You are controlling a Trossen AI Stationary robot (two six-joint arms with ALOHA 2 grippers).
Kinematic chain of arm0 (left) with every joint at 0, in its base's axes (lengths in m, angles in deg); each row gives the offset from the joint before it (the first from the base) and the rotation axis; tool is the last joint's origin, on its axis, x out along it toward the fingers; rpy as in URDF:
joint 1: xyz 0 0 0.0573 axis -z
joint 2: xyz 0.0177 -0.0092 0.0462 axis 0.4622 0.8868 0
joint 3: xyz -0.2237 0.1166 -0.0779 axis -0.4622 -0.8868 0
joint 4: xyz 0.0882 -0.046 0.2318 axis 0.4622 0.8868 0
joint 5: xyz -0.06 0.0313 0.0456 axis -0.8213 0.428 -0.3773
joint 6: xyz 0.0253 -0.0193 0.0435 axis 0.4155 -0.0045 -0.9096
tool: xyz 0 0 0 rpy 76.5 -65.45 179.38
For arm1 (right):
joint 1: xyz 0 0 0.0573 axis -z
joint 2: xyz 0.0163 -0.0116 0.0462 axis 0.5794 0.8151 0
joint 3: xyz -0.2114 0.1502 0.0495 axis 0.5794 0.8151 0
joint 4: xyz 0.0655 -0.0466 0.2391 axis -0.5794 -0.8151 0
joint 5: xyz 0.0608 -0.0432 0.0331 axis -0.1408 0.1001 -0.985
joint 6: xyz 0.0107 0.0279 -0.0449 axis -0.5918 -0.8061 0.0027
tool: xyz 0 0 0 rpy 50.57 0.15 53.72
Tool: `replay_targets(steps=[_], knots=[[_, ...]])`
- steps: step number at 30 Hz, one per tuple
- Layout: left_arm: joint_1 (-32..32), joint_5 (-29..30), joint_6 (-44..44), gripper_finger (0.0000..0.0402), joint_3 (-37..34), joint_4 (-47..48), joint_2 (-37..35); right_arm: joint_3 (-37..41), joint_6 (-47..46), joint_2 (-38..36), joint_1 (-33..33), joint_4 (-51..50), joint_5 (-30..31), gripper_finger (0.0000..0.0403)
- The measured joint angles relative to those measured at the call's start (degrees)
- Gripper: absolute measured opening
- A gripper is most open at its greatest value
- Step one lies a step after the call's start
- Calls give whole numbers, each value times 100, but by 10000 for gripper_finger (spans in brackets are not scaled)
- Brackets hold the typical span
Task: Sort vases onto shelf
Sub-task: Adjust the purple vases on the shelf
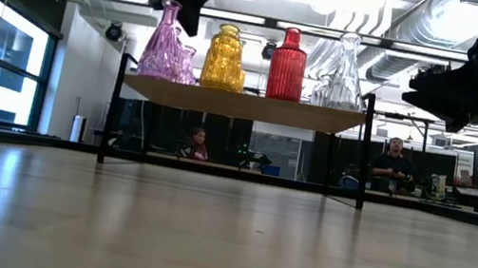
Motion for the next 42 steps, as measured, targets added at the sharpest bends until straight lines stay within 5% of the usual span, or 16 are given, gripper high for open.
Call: replay_targets(steps=[12, 25, 42], knots=[[-3, 20, -65, 116, -343, 155, 0, 0, 0, 0, 1, 0, 0, 170], [-7, -2, -135, 122, -656, 22, 0, 0, 0, 0, -1, 0, 0, 170], [-5, 254, -170, 45, -656, 4, 0, 0, 0, 0, 1, -1, 0, 170]])
